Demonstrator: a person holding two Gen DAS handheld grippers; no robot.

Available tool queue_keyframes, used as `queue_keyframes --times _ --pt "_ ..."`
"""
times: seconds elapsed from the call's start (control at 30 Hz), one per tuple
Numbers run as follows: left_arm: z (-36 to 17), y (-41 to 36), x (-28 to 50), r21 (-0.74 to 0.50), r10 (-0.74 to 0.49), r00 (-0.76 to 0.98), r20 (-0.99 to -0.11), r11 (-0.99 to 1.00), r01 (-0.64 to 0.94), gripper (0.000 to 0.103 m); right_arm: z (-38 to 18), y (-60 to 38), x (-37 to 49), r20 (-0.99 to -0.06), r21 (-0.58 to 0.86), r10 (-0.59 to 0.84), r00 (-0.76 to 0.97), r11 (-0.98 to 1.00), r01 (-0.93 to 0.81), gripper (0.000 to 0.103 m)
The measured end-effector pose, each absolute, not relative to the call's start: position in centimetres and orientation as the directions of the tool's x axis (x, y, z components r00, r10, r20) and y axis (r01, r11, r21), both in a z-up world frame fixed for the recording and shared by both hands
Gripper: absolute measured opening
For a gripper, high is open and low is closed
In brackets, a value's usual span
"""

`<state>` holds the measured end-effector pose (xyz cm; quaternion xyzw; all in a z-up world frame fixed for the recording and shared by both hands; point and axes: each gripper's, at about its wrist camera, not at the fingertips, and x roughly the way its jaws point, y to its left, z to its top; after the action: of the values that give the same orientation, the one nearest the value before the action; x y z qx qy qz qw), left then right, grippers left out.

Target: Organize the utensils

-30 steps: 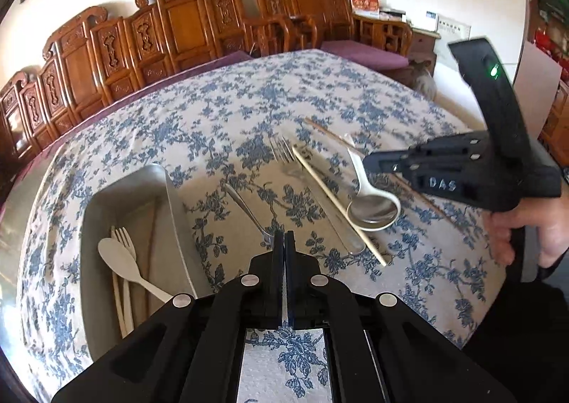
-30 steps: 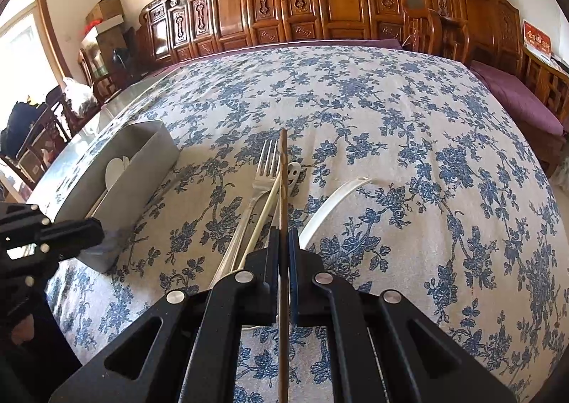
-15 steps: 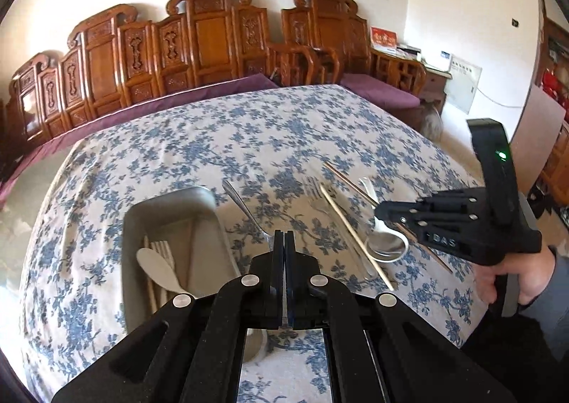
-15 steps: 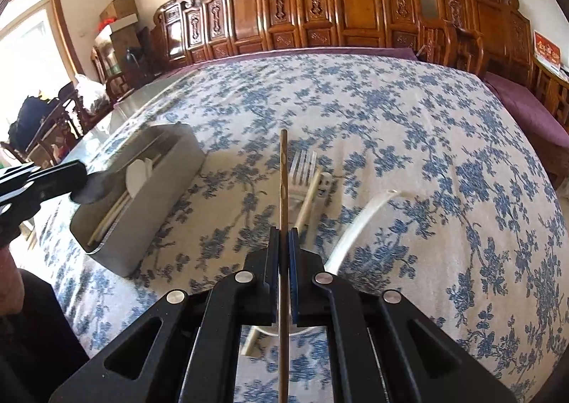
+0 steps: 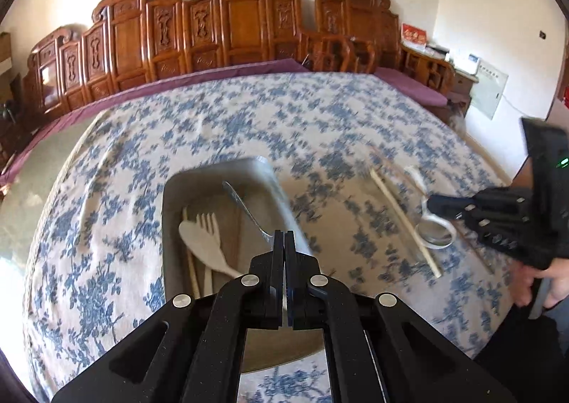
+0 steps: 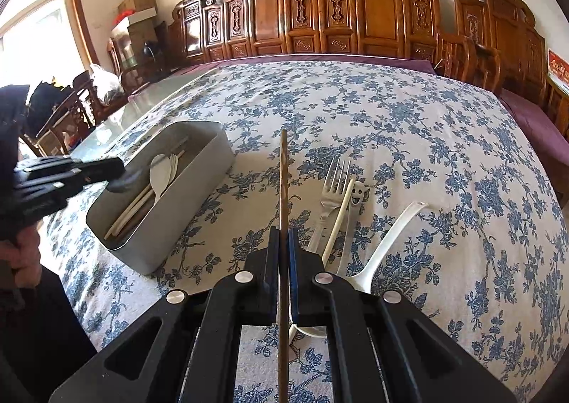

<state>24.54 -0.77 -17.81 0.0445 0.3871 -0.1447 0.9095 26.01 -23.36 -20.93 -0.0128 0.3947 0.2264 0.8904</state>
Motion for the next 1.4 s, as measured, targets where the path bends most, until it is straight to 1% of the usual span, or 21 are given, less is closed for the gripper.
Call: queue_keyframes --times 0.33,0.63,1.0,1.23,1.4 --pt "-21.0 0.5 26.1 -0.036 -0.176 0.594 -0.785 0.97 0.24 0.0 -20.9 -23.4 25.9 -0.709 0.153 0.391 0.587 0.898 -0.413 0.006" --pt "-22.0 1.6 26.9 -0.062 -0.158 0.552 -0.819 0.98 0.189 0.0 -20.7 -23.2 25.7 -0.709 0.148 0.39 0.587 0.897 -0.417 0.006" --pt "-20.1 2.9 26.9 -0.048 -0.134 0.603 -0.787 0.987 0.156 0.0 -18.7 -19.4 25.5 -0.694 0.168 0.438 0.572 0.87 -0.463 0.006" --pt "-18.9 4.9 26.9 -0.035 -0.094 0.631 -0.77 0.994 0.105 0.0 -17.9 -15.1 26.9 -0.667 0.292 0.535 0.519 0.828 -0.479 0.006" --pt "-18.1 6.6 26.8 -0.038 -0.078 0.651 -0.755 0.996 0.075 0.0 -17.6 -12.1 28.4 -0.661 0.34 0.566 0.492 0.811 -0.476 0.006"
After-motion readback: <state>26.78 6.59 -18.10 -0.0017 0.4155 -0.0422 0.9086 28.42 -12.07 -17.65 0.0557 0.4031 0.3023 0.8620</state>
